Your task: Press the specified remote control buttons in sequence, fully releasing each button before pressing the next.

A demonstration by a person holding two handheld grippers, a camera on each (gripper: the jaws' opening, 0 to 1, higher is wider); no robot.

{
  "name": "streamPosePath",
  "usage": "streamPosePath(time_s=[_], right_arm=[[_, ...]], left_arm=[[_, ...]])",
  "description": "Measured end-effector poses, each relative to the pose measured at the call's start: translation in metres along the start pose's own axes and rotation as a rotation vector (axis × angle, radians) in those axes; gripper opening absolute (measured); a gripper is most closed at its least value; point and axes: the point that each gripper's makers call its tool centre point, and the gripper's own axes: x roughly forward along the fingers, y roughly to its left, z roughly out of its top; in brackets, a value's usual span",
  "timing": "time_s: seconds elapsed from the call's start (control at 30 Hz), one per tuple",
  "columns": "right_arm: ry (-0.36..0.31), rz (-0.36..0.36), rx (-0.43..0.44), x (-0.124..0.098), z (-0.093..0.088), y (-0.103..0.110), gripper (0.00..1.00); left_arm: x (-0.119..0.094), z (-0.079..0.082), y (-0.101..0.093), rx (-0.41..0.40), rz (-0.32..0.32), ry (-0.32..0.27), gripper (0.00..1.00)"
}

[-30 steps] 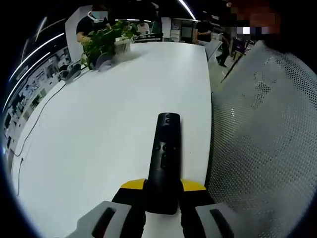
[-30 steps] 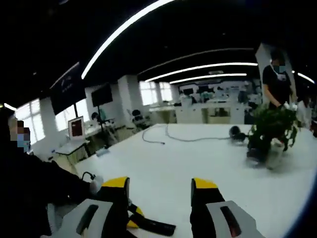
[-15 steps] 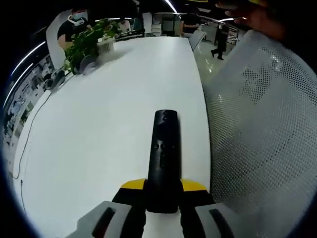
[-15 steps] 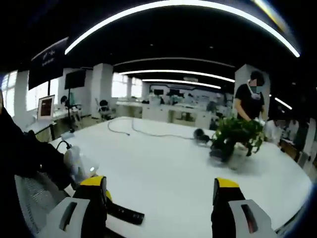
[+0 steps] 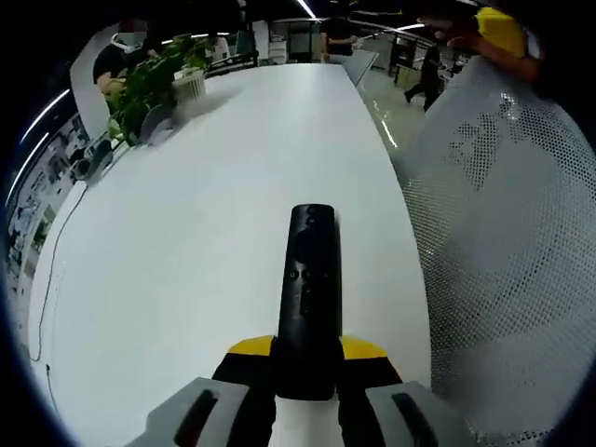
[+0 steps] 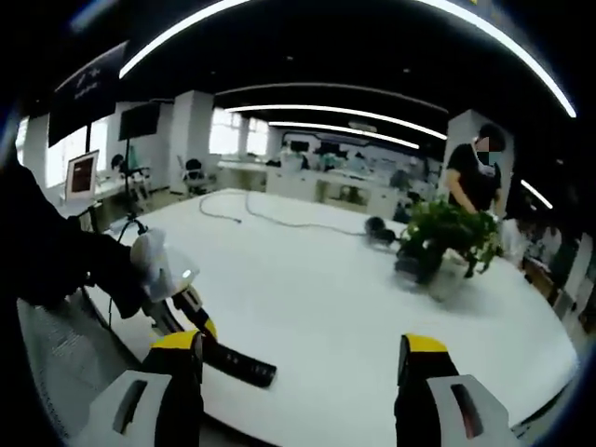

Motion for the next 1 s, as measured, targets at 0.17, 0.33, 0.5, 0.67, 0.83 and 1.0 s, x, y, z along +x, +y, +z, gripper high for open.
streamPosePath(time_s=[0.17, 0.33, 0.5, 0.67, 0.83, 1.0], right_arm=[[0.051, 0.019, -0.015, 0.004, -0.010, 0.004, 0.86], [0.075, 0.021, -0.017, 0.005, -0.015, 0.005, 0.86], [0.096, 0.028, -0.030, 0.005, -0.019, 0.007, 0.86], [0.102, 0.017, -0.035, 0.005, -0.020, 0.006, 0.86], [0.122, 0.018, -0.049, 0.006, -0.024, 0.007, 0.83], [0.131, 0.013, -0.052, 0.006, -0.026, 0.006, 0.85]], left_arm=[[0.000, 0.000, 0.032, 0.011, -0.005, 0.008, 0.23], [0.000, 0.000, 0.062, 0.001, 0.015, -0.002, 0.23], [0.000, -0.001, 0.089, 0.023, 0.035, 0.008, 0.23], [0.001, 0.001, 0.117, 0.005, 0.027, 0.002, 0.23], [0.001, 0.001, 0.144, 0.029, 0.048, 0.022, 0.23], [0.001, 0.001, 0.172, 0.001, 0.070, 0.022, 0.23]])
